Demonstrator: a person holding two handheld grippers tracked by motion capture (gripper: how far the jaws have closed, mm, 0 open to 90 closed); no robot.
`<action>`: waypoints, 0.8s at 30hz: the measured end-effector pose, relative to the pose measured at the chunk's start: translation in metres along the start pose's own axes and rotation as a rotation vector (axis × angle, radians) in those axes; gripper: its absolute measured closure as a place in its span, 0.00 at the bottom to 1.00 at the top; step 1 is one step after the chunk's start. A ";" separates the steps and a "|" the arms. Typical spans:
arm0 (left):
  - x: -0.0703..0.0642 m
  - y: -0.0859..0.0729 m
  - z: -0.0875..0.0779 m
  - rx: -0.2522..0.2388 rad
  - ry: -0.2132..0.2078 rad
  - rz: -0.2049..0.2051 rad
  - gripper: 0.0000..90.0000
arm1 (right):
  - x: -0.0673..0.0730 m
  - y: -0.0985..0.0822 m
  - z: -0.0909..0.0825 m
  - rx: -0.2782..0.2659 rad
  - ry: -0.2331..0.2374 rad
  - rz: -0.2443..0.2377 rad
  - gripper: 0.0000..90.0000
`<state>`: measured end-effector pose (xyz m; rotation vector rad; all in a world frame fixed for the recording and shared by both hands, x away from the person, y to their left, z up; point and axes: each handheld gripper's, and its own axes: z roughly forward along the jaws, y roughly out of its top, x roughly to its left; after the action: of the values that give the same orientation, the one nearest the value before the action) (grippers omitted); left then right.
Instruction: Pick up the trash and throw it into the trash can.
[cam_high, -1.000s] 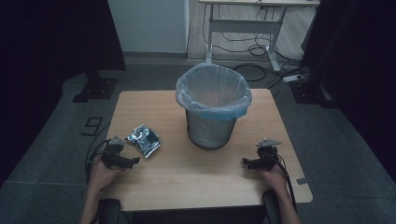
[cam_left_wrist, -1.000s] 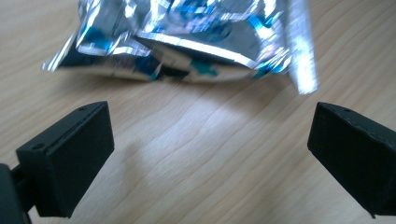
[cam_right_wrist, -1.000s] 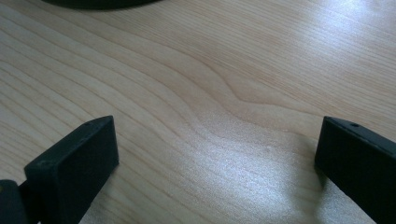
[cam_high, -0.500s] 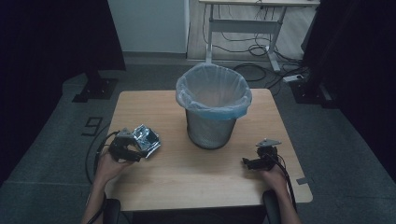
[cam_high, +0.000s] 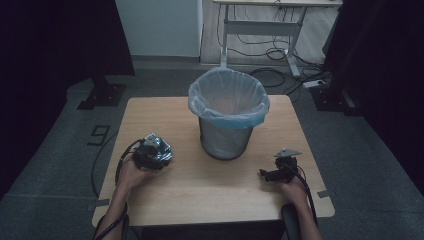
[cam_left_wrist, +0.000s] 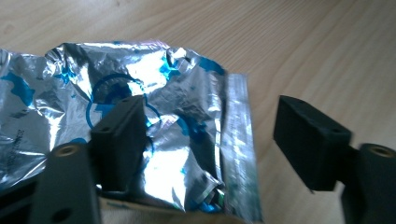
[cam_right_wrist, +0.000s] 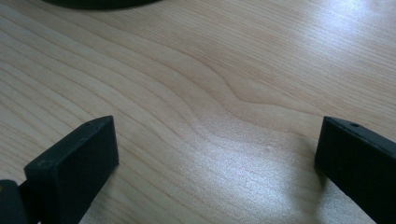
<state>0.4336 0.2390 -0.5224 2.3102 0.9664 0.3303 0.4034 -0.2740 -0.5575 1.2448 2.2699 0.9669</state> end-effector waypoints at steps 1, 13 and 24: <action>0.000 -0.001 0.003 0.009 0.003 0.002 0.36 | 0.000 0.000 0.000 0.000 0.000 0.001 0.00; 0.003 -0.004 0.009 0.002 0.008 -0.016 0.69 | 0.001 0.000 0.000 0.000 -0.002 0.003 0.00; 0.009 -0.001 0.012 -0.014 -0.056 -0.060 0.99 | 0.001 0.000 0.000 0.000 -0.002 0.002 0.00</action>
<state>0.4443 0.2404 -0.5323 2.2605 1.0001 0.2454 0.4025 -0.2727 -0.5575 1.2480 2.2675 0.9658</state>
